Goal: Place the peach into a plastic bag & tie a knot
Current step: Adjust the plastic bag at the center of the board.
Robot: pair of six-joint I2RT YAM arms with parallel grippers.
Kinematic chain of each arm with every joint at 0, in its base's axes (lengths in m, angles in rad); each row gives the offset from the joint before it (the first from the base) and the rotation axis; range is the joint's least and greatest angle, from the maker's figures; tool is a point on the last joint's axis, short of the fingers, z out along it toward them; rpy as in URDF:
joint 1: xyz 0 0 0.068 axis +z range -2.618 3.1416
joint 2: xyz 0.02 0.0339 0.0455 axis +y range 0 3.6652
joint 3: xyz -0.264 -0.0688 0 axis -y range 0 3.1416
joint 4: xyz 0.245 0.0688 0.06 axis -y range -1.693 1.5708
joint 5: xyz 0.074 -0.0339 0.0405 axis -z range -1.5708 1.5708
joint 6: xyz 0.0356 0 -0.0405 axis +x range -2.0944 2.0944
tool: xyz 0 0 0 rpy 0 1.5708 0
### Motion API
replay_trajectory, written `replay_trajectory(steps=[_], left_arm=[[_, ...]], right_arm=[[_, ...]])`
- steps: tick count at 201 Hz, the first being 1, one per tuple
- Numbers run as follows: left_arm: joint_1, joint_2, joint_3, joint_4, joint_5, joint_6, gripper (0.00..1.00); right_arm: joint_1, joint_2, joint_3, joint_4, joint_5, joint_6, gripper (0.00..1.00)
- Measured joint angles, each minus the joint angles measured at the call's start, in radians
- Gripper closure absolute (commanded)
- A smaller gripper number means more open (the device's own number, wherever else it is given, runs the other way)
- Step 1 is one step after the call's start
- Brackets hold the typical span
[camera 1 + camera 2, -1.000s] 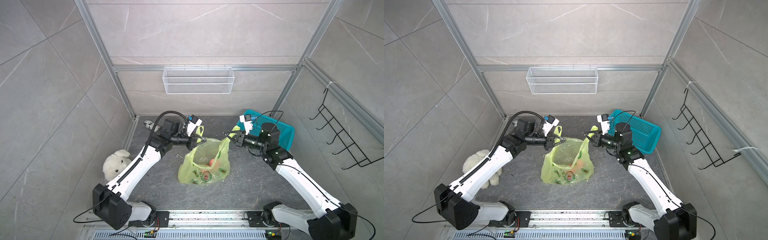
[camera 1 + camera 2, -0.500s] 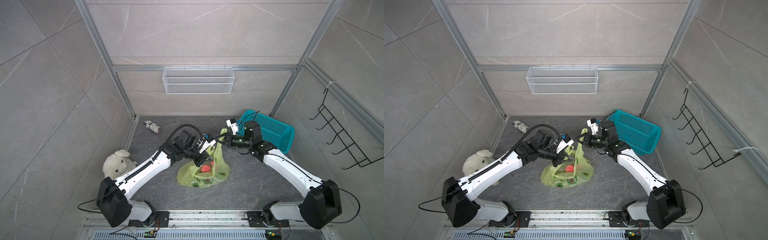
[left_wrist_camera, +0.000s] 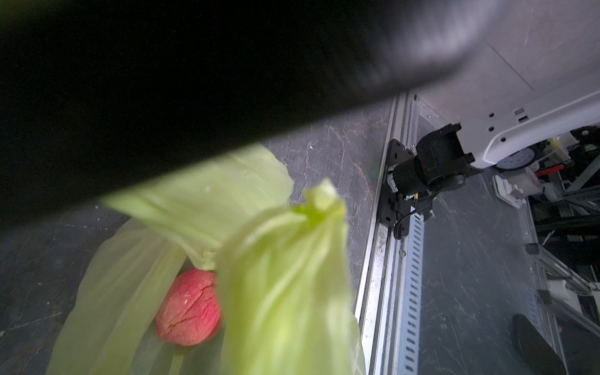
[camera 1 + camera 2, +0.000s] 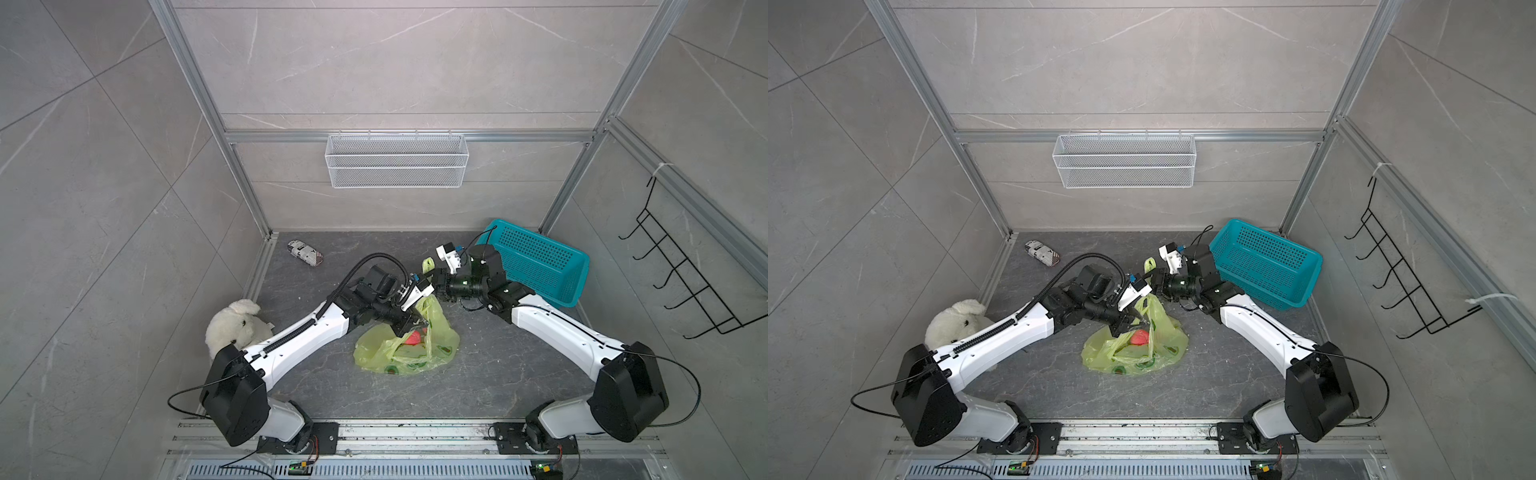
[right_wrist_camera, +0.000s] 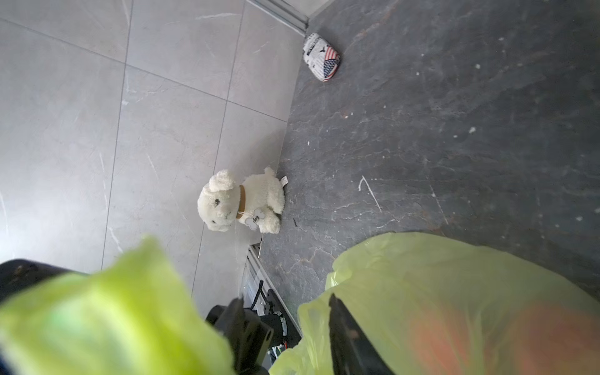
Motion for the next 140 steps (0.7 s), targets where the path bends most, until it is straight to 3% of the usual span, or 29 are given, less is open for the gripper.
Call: replay_trajectory(steps=[57, 140], left_arm=[[0.011, 0.0, 0.0, 0.035, 0.028, -0.029, 1.0], [0.066, 0.0, -0.006, 0.101, 0.073, -0.092, 1.0]], right_arm=[[-0.068, -0.085, 0.012, -0.115, 0.058, -0.064, 0.32], [-0.136, -0.174, 0.069, -0.282, 0.049, -0.215, 0.31]])
